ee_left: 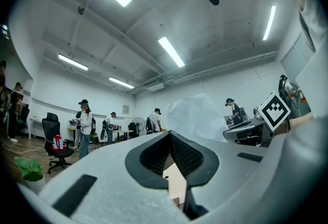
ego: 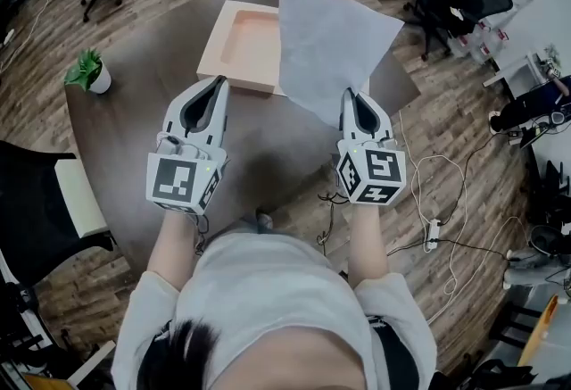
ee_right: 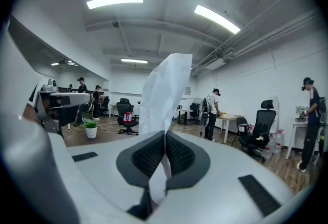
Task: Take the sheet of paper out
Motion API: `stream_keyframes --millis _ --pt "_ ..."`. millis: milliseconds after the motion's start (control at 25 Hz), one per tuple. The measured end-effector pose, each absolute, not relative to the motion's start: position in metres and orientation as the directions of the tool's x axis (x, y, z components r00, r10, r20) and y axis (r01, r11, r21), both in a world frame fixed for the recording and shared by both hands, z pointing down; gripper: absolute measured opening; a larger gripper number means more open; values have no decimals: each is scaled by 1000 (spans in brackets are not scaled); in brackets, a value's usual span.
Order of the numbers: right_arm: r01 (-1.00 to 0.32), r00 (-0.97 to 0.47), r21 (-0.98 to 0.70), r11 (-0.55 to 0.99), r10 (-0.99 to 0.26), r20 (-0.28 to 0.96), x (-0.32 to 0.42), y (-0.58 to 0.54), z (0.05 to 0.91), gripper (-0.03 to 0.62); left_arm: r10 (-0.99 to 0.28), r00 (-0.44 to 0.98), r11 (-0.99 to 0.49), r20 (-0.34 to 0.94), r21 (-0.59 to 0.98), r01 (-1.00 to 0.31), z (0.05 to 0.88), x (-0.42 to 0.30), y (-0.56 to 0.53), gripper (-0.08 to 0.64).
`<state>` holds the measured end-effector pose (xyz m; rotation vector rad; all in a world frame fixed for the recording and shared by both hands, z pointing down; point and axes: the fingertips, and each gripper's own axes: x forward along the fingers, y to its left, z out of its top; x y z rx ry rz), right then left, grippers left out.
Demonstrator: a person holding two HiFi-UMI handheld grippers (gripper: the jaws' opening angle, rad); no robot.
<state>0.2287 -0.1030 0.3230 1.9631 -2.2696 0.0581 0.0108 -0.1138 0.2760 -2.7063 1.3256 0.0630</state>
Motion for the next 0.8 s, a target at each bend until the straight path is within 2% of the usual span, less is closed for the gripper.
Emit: stream_keyframes --millis 800 --pt "-985 -123 113 129 -991 56 220 -86 300 14 -783 616 -608 -85 -107 -787 273 6 -107 9"
